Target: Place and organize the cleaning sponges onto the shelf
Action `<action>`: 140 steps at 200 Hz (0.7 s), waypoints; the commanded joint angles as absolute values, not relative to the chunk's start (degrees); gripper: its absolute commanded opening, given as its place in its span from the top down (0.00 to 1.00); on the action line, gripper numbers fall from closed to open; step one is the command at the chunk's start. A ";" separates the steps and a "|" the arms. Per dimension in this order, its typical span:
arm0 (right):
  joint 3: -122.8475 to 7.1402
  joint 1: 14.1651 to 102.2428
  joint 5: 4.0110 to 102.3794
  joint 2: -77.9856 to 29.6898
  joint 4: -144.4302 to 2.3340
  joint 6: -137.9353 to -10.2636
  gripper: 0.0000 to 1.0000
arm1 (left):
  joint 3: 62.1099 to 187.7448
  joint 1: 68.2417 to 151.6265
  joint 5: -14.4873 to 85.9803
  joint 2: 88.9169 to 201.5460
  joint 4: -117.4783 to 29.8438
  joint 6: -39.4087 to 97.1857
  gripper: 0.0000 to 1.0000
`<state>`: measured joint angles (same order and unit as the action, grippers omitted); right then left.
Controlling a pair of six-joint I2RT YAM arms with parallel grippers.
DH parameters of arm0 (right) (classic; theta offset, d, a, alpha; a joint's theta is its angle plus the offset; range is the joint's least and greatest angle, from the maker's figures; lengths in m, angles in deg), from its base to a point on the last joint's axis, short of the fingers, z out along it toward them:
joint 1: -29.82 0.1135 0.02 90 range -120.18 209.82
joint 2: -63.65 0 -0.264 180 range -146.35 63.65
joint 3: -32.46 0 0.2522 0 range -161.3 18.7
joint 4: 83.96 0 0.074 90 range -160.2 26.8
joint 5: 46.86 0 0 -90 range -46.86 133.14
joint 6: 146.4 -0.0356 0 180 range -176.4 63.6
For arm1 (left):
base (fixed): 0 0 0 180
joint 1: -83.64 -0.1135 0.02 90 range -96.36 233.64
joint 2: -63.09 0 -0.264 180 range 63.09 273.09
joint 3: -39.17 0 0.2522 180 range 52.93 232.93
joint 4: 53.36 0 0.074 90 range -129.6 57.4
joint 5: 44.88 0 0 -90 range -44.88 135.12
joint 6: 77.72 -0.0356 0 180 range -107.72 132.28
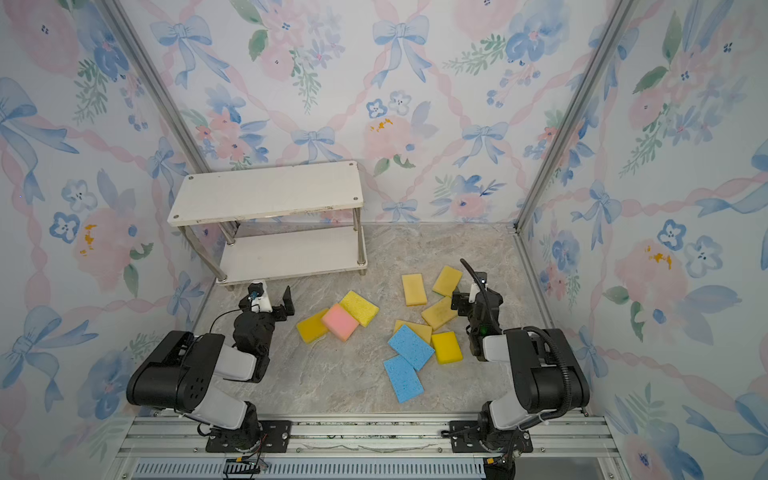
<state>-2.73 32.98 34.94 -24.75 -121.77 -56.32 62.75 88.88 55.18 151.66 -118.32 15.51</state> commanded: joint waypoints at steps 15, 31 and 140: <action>-3.80 33.22 34.79 -24.94 -121.88 -56.48 0.03 | 63.39 89.05 55.66 152.12 -117.73 15.89 0.02; -3.75 33.07 35.08 -24.95 -121.88 -56.48 0.03 | 63.44 89.09 55.62 152.12 -117.75 15.89 0.02; -3.80 32.96 35.19 -24.94 -121.88 -56.49 0.03 | 63.39 89.09 55.62 152.16 -117.73 15.89 0.02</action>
